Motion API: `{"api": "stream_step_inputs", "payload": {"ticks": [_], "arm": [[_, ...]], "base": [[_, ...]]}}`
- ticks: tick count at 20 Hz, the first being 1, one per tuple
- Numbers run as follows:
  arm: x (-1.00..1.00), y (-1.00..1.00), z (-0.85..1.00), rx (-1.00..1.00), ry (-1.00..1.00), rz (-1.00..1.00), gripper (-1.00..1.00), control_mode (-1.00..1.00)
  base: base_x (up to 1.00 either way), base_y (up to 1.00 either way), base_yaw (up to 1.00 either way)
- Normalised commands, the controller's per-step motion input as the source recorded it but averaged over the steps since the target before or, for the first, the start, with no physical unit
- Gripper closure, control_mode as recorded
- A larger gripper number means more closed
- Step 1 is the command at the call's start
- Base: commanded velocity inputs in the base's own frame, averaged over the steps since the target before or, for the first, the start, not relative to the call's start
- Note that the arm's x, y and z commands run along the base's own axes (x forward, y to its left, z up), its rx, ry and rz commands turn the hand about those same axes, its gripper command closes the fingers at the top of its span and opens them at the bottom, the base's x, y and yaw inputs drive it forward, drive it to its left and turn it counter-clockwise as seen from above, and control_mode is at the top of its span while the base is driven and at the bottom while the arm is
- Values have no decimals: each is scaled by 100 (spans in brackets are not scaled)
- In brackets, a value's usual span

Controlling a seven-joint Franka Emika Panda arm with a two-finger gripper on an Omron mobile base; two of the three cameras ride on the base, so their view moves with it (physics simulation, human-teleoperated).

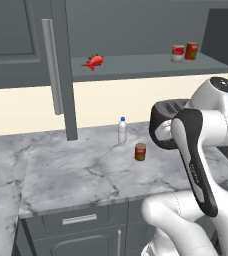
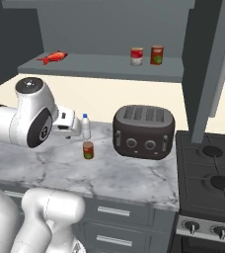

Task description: Pick the cans from the counter and place them in their designated side in the cabinet.

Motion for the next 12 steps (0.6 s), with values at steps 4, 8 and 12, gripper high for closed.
{"api": "stream_step_inputs", "payload": {"ticks": [4, 8, 12], "arm": [[4, -4, -7, 0, 1, -18, -100, -100], [14, 2, 0, 0, 0, -17, -100, -100], [27, 13, 0, 0, 0, -5, -100, -100]], "base": [[0, 0, 0], [0, 0, 0], [0, 0, 0]]}}
